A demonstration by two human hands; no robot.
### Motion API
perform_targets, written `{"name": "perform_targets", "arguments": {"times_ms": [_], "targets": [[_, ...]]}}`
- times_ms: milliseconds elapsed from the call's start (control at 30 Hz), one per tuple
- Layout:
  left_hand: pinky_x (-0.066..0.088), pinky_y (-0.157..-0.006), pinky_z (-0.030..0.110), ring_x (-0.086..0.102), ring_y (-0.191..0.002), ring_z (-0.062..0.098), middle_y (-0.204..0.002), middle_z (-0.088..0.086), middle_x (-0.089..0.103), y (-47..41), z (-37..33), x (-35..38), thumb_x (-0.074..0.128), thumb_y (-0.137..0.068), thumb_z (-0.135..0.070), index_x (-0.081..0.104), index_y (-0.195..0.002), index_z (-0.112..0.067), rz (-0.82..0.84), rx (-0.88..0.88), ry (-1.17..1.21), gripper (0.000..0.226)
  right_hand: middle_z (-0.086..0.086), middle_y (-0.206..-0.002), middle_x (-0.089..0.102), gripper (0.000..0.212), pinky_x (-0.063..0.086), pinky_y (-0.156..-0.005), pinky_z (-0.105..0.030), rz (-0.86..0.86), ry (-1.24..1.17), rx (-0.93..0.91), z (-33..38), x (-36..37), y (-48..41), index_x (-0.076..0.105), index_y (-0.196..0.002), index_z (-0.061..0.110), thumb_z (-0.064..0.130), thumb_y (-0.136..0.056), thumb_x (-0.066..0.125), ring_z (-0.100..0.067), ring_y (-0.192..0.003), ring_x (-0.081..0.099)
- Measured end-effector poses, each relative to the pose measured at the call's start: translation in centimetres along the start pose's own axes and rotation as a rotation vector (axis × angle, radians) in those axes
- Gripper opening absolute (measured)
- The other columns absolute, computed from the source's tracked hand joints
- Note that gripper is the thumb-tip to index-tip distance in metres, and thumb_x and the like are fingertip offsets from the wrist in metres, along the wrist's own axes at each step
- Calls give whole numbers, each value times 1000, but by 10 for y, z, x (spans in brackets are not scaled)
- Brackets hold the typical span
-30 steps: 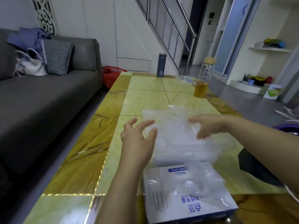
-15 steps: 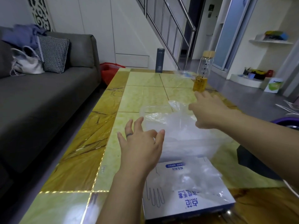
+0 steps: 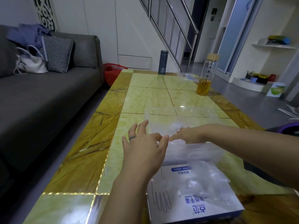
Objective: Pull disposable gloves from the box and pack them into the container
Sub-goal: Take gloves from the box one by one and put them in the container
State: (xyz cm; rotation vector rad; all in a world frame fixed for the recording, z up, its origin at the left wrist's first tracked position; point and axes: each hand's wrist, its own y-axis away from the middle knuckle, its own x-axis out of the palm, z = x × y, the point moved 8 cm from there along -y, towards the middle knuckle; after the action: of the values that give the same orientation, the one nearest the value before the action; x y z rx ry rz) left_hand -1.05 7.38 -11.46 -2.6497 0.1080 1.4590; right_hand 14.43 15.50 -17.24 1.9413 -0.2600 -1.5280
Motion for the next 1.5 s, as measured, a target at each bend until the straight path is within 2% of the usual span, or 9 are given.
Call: {"name": "perform_targets", "arguments": {"times_ms": [267,367,500,600,700,800,1000,1233,1500], "targets": [[11,-117,45,-1,-144,15,-158,-10,9,2,0,-4,34,-96,-53,65,-112,-36,5,21,47,39,4,-147,39,66,34,-108,-35,-60,-23,21,8,-29,34,40,-142,32,56,-84,60,-18,-131,39],[11,-117,47,-2,-145,15,-159,-12,7,4,2,-3,35,-96,-54,62,-116,-38,11,21,68,37,5,-111,66,37,47,-91,-31,-237,-86,-45,14,-56,51,69,-106,24,52,-82,65,-12,-100,59],[12,-117,47,-2,-145,15,-159,-12,7,6,1,-4,36,-96,-54,61,-117,-40,3,25,74,35,4,-65,54,34,43,-64,-24,-264,-37,-24,27,-56,43,53,-64,19,43,-87,63,-9,-60,48],[15,-116,44,4,-143,12,-156,-11,16,8,-6,-12,44,-95,-46,60,-117,-40,-87,91,66,28,3,-78,56,28,43,-69,-22,-200,34,15,34,-45,28,58,-79,16,42,-90,59,-10,-68,50],[33,-106,28,33,-131,8,-142,-12,36,6,-34,-32,49,-96,-31,59,-120,-34,-204,256,100,26,-5,-122,58,45,44,-96,-34,-102,42,34,36,-34,19,55,-124,12,44,-93,53,-20,-105,54],[48,-89,29,55,-108,15,-127,-4,53,-22,-68,-20,46,-95,-15,57,-124,-25,5,323,-39,33,-14,-153,29,53,25,-115,-40,-7,65,27,36,-26,21,25,-148,7,31,-102,36,-29,-138,31],[41,-71,31,55,-94,25,-116,10,59,-61,-70,37,51,-93,-20,46,-126,-11,385,294,-404,35,-12,-138,47,43,35,-97,-31,9,-37,-63,28,-15,27,45,-137,9,31,-101,42,-25,-116,48],[43,-82,31,57,-106,28,-117,13,60,-74,-48,65,49,-95,-16,62,-113,-2,571,258,-778,26,5,-131,57,42,38,-90,-23,-108,-142,-83,-14,-28,41,55,-131,19,33,-92,60,-13,-115,53],[43,-88,33,55,-106,22,-116,3,59,-70,-54,44,43,-98,-39,59,-120,-13,592,251,-1024,37,-9,-154,11,108,45,-99,-46,-57,-68,34,-35,7,6,3,-152,33,35,-75,79,-38,-129,39]]}}
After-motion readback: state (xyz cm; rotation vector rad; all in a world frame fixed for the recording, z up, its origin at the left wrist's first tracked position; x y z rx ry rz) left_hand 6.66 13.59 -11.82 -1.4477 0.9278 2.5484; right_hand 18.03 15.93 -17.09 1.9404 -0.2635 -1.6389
